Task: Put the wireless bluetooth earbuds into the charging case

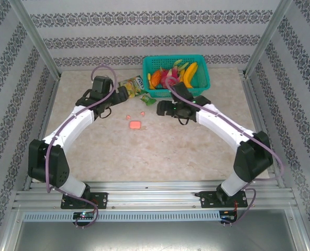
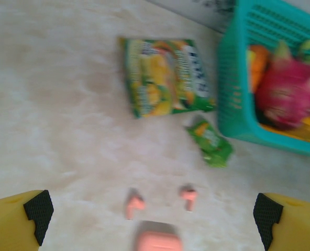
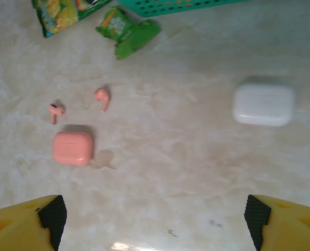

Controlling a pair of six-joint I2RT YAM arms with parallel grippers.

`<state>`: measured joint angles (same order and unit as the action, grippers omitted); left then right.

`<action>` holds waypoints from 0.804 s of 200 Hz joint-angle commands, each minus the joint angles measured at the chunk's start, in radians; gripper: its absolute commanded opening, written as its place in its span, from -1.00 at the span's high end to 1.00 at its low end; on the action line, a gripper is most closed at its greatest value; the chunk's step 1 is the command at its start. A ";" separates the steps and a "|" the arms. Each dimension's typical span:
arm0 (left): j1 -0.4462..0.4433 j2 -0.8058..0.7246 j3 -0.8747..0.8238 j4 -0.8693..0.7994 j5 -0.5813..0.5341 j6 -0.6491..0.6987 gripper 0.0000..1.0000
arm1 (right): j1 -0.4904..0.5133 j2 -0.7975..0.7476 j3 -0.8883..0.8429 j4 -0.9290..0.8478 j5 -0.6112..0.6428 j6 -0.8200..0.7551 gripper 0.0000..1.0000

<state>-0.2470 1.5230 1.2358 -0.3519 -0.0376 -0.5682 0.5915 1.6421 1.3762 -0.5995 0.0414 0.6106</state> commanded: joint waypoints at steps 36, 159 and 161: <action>0.080 -0.106 -0.083 -0.006 -0.099 -0.023 -0.99 | 0.182 0.263 0.293 -0.140 0.187 0.052 -0.95; 0.276 -0.112 -0.183 0.009 0.090 -0.179 -1.00 | 0.272 0.694 0.749 -0.366 0.231 0.220 -0.66; 0.275 -0.112 -0.184 0.010 0.093 -0.178 -1.00 | 0.272 0.698 0.752 -0.367 0.231 0.222 -0.66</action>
<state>0.0154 1.4055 1.0664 -0.3485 0.0124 -0.7422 0.8474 2.3054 2.0613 -0.9104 0.2256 0.8021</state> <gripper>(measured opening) 0.998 0.835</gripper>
